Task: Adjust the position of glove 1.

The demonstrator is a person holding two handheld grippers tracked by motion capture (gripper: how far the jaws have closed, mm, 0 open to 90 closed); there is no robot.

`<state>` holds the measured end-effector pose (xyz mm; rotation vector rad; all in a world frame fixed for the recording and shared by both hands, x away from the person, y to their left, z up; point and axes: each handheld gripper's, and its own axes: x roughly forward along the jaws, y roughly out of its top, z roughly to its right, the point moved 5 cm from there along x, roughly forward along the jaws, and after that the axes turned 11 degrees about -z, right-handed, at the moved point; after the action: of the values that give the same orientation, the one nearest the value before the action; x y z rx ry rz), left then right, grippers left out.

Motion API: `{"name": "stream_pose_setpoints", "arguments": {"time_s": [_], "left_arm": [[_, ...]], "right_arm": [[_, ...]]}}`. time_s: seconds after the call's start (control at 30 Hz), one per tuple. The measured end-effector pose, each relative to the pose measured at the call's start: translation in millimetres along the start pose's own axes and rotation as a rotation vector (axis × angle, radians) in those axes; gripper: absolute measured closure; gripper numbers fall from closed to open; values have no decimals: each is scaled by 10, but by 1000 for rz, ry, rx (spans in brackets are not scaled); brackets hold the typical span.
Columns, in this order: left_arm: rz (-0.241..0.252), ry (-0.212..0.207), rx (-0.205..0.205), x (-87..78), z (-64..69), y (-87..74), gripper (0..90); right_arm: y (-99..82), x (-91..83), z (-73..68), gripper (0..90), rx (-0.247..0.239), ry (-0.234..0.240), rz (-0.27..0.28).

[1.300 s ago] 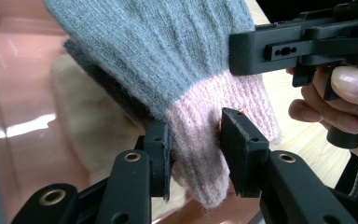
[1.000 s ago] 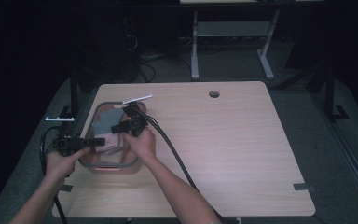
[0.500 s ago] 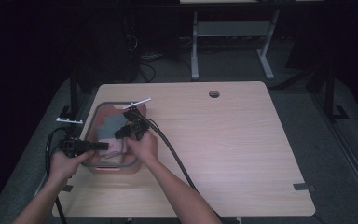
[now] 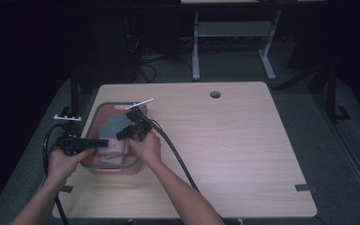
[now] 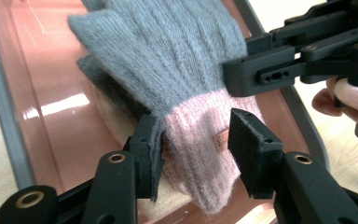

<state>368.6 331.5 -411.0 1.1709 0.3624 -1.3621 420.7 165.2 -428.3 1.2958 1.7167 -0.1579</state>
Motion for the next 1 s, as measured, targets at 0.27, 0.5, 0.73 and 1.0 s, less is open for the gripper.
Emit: {"name": "stream_pose_setpoints", "arguments": {"time_s": [0.27,0.5,0.73,1.0], "left_arm": [[56,15,7,-148,35,65,537],[9,15,25,-4,82,75,631],[-55,25,26,198,100,61,641],[-41,31,30,184,104,83,640]], "right_arm": [[-11,-43,11,629,-3,3,0],[-21,-89,6,651,-10,0,7],[-35,-173,38,650,-8,5,23],[-57,-276,64,635,-3,11,40]]}}
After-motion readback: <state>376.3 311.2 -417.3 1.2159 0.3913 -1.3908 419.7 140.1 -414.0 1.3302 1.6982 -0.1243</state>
